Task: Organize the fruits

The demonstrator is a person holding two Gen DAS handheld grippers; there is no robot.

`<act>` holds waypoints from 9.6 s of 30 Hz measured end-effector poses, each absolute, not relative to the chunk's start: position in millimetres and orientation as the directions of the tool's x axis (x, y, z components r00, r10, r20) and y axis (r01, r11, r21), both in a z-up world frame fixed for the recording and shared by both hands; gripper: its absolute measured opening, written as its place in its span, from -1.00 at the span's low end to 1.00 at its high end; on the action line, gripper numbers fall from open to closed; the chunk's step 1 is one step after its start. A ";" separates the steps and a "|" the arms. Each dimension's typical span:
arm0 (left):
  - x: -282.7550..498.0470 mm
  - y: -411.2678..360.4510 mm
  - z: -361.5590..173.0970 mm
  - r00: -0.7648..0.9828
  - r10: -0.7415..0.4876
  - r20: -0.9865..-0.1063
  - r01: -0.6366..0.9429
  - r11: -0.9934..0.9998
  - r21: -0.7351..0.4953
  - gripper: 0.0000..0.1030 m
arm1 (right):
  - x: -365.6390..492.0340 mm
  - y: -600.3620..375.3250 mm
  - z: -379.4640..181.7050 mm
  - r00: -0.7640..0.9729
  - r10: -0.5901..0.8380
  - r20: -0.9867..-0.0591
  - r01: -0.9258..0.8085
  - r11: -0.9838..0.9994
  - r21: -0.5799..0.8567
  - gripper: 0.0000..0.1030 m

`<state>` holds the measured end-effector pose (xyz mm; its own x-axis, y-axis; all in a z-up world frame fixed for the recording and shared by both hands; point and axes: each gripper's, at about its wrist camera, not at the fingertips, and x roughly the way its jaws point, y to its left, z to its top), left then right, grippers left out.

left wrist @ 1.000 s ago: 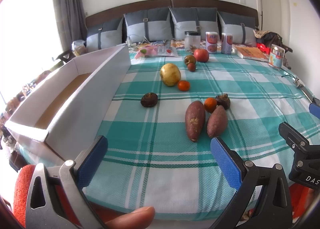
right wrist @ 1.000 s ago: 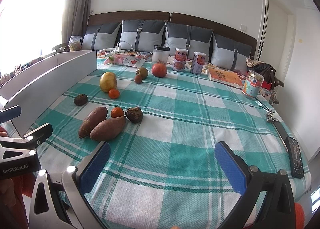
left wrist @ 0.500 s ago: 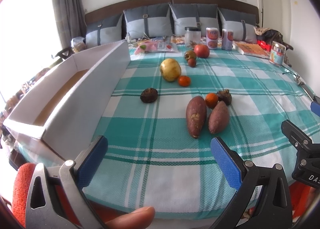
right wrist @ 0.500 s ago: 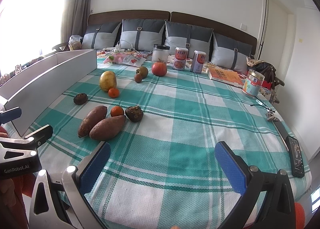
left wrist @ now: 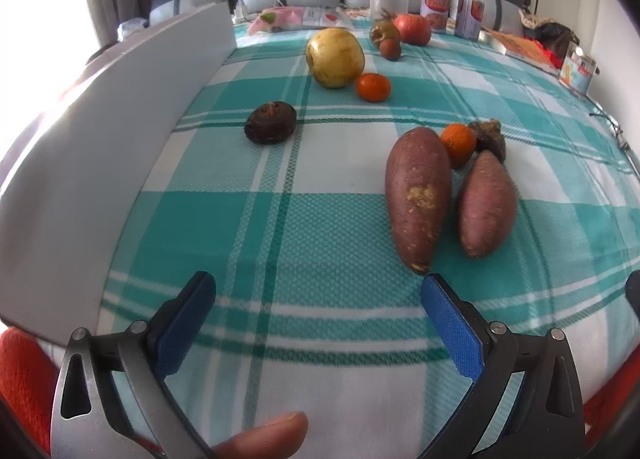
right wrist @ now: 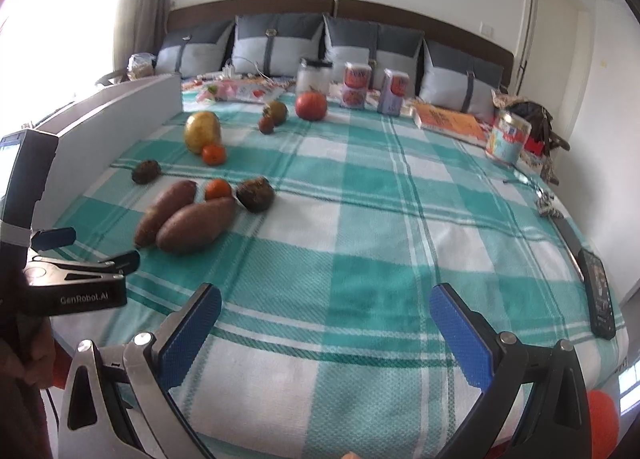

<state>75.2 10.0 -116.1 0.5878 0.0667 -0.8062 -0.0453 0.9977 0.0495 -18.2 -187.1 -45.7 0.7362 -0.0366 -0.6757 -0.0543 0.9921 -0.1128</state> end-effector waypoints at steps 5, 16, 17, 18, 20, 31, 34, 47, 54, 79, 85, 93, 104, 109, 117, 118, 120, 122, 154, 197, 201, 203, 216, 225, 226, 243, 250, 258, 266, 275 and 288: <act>78.0 16.9 -120.0 0.589 0.016 -0.808 -0.032 0.999 -0.003 0.99 | -1.9 -203.5 -59.3 0.712 -0.084 -0.697 -0.004 0.992 -0.124 1.00; 73.8 22.1 -120.1 0.616 -0.029 -0.787 0.043 0.999 -0.003 0.99 | 15.9 -214.7 -96.9 0.614 -0.020 -0.789 -0.015 0.999 -0.037 1.00; 75.8 23.1 -119.0 0.602 -0.037 -0.797 0.052 0.999 -0.008 0.99 | 16.0 -216.6 -98.0 0.614 -0.009 -0.789 -0.010 1.000 -0.019 1.00; 78.5 24.4 -117.4 0.581 -0.048 -0.813 0.061 0.998 -0.015 0.99 | 15.1 -216.5 -98.3 0.619 -0.008 -0.785 -0.009 1.000 -0.017 1.00; 85.3 29.2 -112.7 0.531 -0.083 -0.843 0.070 0.996 -0.054 0.99 | 13.9 -215.1 -98.7 0.624 -0.013 -0.781 -0.008 1.000 -0.023 1.00; 167.3 6.6 -89.1 0.386 -0.375 -0.843 0.152 0.927 -0.343 0.79 | 14.4 -215.2 -97.5 0.624 -0.008 -0.781 -0.015 1.000 -0.021 1.00; 178.4 9.4 -98.5 0.366 -0.420 -0.831 0.121 0.906 -0.405 0.27 | 13.5 -215.8 -97.0 0.619 -0.004 -0.785 -0.019 1.000 -0.020 1.00; 156.8 42.4 -84.9 0.397 -0.379 -0.836 0.134 0.925 -0.355 0.54 | 12.9 -215.7 -97.1 0.617 0.000 -0.787 -0.025 0.999 -0.020 1.00; 165.1 35.6 -104.0 0.381 -0.247 -0.891 0.067 0.968 -0.240 -0.01 | 11.9 -217.1 -96.4 0.612 0.003 -0.791 -0.032 0.999 -0.020 1.00; 117.4 73.7 -104.8 0.436 -0.302 -0.848 0.082 0.952 -0.296 -0.19 | 156.1 -148.6 -75.2 0.402 0.291 -0.868 -0.486 0.872 0.067 0.05; 110.9 75.0 -88.1 0.461 -0.326 -0.825 0.079 0.941 -0.328 -0.20 | 170.6 -138.8 -83.1 0.338 0.271 -0.901 -0.504 0.861 0.070 -0.22; 90.1 126.3 29.0 0.616 -0.419 -0.667 0.089 0.878 -0.470 -0.20 | 153.7 -114.1 18.6 0.430 0.435 -0.791 -0.498 0.845 0.195 -0.22; 87.6 271.2 8.3 0.535 -0.057 -0.843 -0.252 0.941 -0.224 -0.18 | 133.0 118.3 55.9 0.167 0.656 -0.736 -0.687 0.613 0.390 -0.21; 81.9 286.1 -1.6 0.515 0.018 -0.857 -0.341 0.921 -0.186 0.51 | 140.6 136.5 43.8 0.192 0.633 -0.750 -0.634 0.663 0.398 0.36; 86.7 236.6 34.4 0.706 -0.029 -0.707 -0.177 0.960 -0.216 0.68 | 113.5 26.8 57.2 0.448 0.547 -0.707 -0.571 0.784 0.245 0.84; 89.8 228.2 34.8 0.717 -0.041 -0.696 -0.144 0.968 -0.206 0.70 | 108.6 7.9 48.7 0.481 0.504 -0.717 -0.541 0.815 0.210 0.85; 104.3 204.3 26.5 0.711 -0.041 -0.702 -0.083 0.987 -0.141 0.72 | 98.5 -44.0 19.2 0.552 0.374 -0.745 -0.448 0.887 0.113 0.85; 122.2 184.1 6.1 0.656 0.007 -0.755 -0.063 0.997 -0.046 0.72 | 90.5 -91.0 -8.3 0.587 0.233 -0.775 -0.347 0.938 0.019 0.85; 90.1 23.0 -63.7 0.650 -0.023 -0.760 -0.006 0.999 -0.036 0.90 | 98.3 -271.2 -104.9 0.563 -0.039 -0.826 0.039 0.999 -0.021 1.00; 97.7 31.9 -124.4 0.608 -0.021 -0.793 0.063 0.998 0.022 0.98 | 173.1 -273.2 -106.1 0.557 -0.121 -0.822 0.112 0.991 -0.070 1.00; 97.8 31.8 -124.7 0.609 -0.020 -0.793 0.061 0.998 0.022 0.98 | 174.2 -280.3 -108.3 0.553 -0.084 -0.829 0.125 0.992 -0.017 1.00; 97.8 31.8 -124.6 0.609 -0.020 -0.793 0.061 0.998 0.021 0.98 | 174.8 -280.3 -108.4 0.553 -0.085 -0.829 0.125 0.992 -0.018 1.00; 98.0 31.9 -124.9 0.609 -0.020 -0.793 0.061 0.998 0.021 0.99 | 174.7 -279.9 -108.4 0.553 -0.085 -0.829 0.125 0.992 -0.018 1.00; 98.2 31.6 -124.9 0.607 -0.020 -0.794 0.060 0.998 0.020 0.99 | 174.6 -279.9 -108.4 0.553 -0.085 -0.829 0.125 0.992 -0.018 1.00; 98.0 31.6 -125.0 0.608 -0.020 -0.794 0.061 0.998 0.021 0.99 | 174.8 -279.9 -108.6 0.553 -0.085 -0.829 0.125 0.992 -0.018 1.00; 100.4 31.6 -124.9 0.605 -0.025 -0.795 0.063 0.998 0.016 0.99 | 174.8 -279.9 -108.3 0.553 -0.085 -0.829 0.125 0.992 -0.018 1.00; 100.6 31.5 -125.3 0.608 -0.026 -0.794 0.060 0.998 0.013 0.99 | 174.8 -279.8 -108.3 0.553 -0.085 -0.829 0.125 0.992 -0.018 1.00; 100.7 32.0 -125.2 0.607 -0.030 -0.794 0.065 0.998 0.013 0.99 | 174.8 -279.8 -108.4 0.553 -0.085 -0.829 0.125 0.992 -0.018 1.00; 100.4 32.1 -125.1 0.607 -0.030 -0.794 0.067 0.998 0.013 0.99 | 174.7 -279.8 -108.3 0.553 -0.085 -0.829 0.125 0.992 -0.018 1.00; 100.0 32.0 -124.9 0.608 -0.029 -0.793 0.065 0.998 0.013 0.99 | 174.6 -279.7 -108.3 0.553 -0.084 -0.829 0.123 0.992 -0.018 1.00; 99.8 32.1 -124.3 0.608 -0.030 -0.794 0.067 0.998 0.014 0.99 | 174.9 -279.6 -108.5 0.553 -0.084 -0.829 0.123 0.992 -0.018 1.00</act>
